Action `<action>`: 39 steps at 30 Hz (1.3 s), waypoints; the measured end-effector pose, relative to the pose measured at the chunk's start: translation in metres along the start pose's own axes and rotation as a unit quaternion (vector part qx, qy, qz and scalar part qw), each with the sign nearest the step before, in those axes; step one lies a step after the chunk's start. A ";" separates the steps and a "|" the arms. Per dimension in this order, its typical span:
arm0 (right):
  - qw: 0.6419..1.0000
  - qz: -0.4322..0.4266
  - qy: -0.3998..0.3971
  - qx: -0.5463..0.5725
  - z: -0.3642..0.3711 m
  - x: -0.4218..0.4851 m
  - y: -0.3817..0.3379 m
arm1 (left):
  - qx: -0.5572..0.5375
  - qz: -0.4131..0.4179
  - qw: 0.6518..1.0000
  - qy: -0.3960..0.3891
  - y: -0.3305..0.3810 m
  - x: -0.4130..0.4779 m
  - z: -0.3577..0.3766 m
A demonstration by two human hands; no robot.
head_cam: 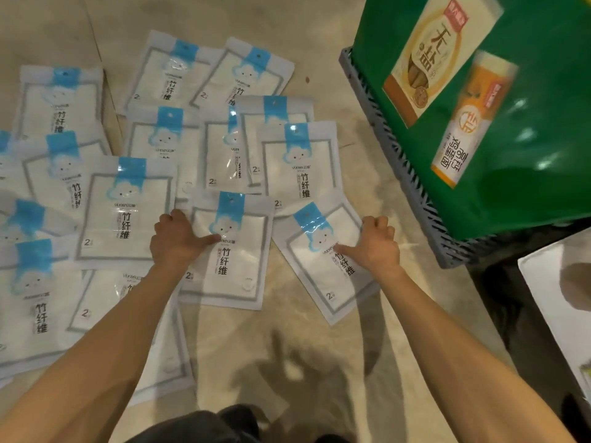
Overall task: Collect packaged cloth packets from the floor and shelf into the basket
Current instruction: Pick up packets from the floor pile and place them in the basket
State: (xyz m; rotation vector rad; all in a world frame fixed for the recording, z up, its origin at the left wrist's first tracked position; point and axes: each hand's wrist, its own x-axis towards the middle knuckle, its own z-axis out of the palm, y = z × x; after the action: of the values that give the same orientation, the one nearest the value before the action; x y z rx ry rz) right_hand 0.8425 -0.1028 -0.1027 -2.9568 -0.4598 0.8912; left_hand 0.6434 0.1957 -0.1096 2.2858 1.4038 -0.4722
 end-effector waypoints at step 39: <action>0.832 0.087 -0.171 0.520 -0.325 -0.358 -0.006 | -0.542 -0.118 0.806 -0.207 0.032 -0.344 -0.326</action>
State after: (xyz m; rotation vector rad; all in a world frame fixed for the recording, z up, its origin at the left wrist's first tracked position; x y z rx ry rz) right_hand 0.7333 -0.1774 0.3622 -1.8465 0.2647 1.1782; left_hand 0.5454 0.0887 0.3429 1.0138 1.2310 -0.1289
